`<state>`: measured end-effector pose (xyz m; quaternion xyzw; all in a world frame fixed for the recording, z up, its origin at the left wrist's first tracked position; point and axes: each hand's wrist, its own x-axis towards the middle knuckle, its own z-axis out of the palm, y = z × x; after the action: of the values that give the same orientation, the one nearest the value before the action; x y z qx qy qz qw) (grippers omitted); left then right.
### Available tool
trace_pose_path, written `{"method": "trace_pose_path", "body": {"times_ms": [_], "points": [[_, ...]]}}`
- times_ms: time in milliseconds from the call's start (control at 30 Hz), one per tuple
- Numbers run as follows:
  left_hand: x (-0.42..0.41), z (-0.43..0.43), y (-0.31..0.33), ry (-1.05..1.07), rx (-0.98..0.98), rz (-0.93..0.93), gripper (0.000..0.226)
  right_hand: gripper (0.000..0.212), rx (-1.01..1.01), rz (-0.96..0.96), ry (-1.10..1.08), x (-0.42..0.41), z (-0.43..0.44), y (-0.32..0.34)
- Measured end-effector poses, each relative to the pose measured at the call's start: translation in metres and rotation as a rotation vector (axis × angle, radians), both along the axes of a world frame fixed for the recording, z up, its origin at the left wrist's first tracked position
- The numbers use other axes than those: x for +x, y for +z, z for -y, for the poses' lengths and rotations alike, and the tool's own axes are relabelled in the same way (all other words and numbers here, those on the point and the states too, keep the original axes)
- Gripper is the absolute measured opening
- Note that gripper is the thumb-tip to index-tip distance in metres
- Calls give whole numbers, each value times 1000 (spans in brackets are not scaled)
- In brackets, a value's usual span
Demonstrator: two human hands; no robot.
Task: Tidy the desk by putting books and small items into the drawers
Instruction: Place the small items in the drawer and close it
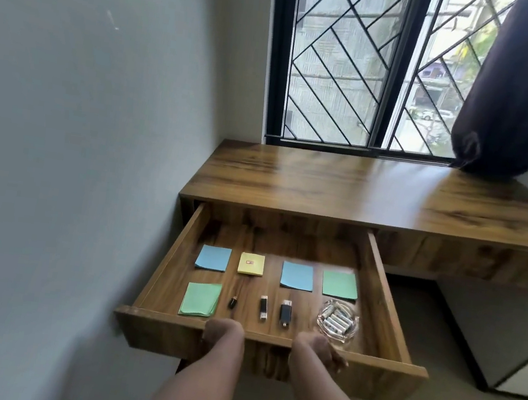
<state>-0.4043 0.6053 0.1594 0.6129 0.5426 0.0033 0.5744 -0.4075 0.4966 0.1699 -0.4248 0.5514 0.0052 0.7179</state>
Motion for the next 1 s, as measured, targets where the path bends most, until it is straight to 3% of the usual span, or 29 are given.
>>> {"method": "trace_pose_path", "body": {"times_ms": [133,200,267,333,467,567,700,1000], "points": [[16,1,0,-42,64,-5,32,43,-72,-17,-123,14,3,10],[23,3,5,-47,50,15,32,42,-176,-38,-13,23,3,8],[41,3,2,-27,29,20,32,39,-151,33,1,34,4,-1],[60,2,4,-4,8,27,30,43,-226,26,171,46,8,-3],[98,2,4,12,-44,31,31,45,-366,-47,209,87,11,5],[132,-1,0,-49,-27,49,32,50,-344,21,210,120,10,9],[178,-2,-4,-72,49,53,27,65,-405,-49,189,167,14,11],[266,-6,-17,-35,-18,72,24,60,-451,-88,207,259,11,8]]}}
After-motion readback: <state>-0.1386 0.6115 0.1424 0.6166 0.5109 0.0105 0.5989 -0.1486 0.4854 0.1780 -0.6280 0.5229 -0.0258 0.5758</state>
